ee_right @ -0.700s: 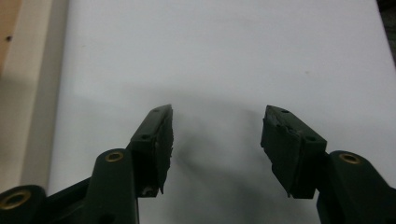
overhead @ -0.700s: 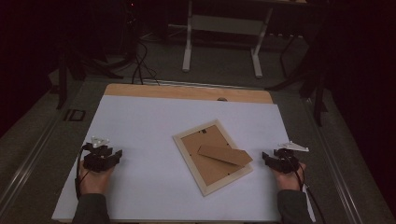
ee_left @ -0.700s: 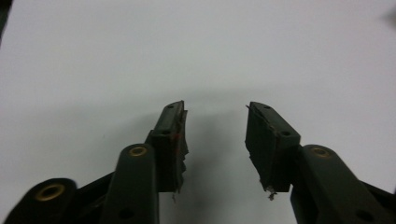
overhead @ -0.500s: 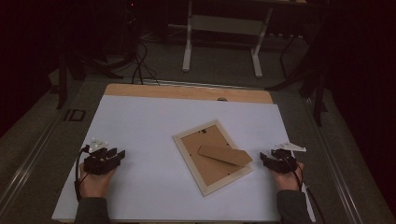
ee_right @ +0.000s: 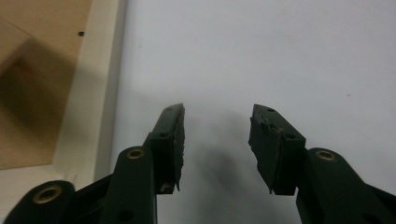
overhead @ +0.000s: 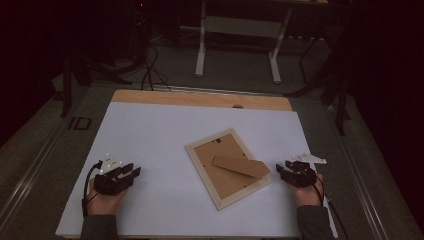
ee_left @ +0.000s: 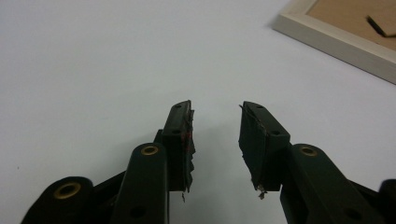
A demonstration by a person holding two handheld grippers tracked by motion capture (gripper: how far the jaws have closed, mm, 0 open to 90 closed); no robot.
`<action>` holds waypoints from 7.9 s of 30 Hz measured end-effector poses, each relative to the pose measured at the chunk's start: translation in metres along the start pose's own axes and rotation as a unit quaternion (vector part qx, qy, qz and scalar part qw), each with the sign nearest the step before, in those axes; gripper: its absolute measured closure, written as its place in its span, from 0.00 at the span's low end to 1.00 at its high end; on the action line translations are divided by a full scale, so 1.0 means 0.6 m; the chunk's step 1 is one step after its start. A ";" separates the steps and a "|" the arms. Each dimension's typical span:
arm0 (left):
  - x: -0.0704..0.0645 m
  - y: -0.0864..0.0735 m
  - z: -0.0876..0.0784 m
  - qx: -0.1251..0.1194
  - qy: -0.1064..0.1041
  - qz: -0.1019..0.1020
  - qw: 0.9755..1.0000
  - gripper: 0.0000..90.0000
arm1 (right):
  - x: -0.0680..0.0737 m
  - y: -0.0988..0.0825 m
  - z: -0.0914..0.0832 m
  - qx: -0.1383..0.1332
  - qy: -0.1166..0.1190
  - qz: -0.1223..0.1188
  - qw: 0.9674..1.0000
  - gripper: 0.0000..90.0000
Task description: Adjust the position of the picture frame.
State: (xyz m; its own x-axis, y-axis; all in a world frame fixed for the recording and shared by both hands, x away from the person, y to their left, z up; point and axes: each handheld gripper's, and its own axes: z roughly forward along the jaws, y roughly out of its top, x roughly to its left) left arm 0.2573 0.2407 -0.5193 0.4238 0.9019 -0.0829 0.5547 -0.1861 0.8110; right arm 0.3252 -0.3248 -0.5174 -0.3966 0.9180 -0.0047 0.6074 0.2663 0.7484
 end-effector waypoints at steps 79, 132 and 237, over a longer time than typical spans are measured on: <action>-0.087 0.150 0.200 0.080 -0.111 0.104 0.985 1.00 | 0.049 -0.023 -0.023 0.031 0.083 -0.048 0.995 1.00; -0.185 0.101 0.188 0.096 -0.140 0.125 0.977 1.00 | 0.056 -0.025 -0.008 0.041 0.094 -0.043 0.994 1.00; -0.126 0.054 0.091 0.050 -0.108 0.059 0.991 1.00 | 0.244 0.017 0.033 0.043 0.236 -0.146 0.960 1.00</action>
State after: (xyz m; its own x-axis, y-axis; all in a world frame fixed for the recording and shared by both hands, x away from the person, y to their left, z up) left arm 0.2819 0.1451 -0.5184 0.6272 0.7693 -0.1215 0.5552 -0.3322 0.7625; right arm 0.2868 -0.1818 -0.5235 -0.8139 0.5703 0.1115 0.4699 0.5331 0.7035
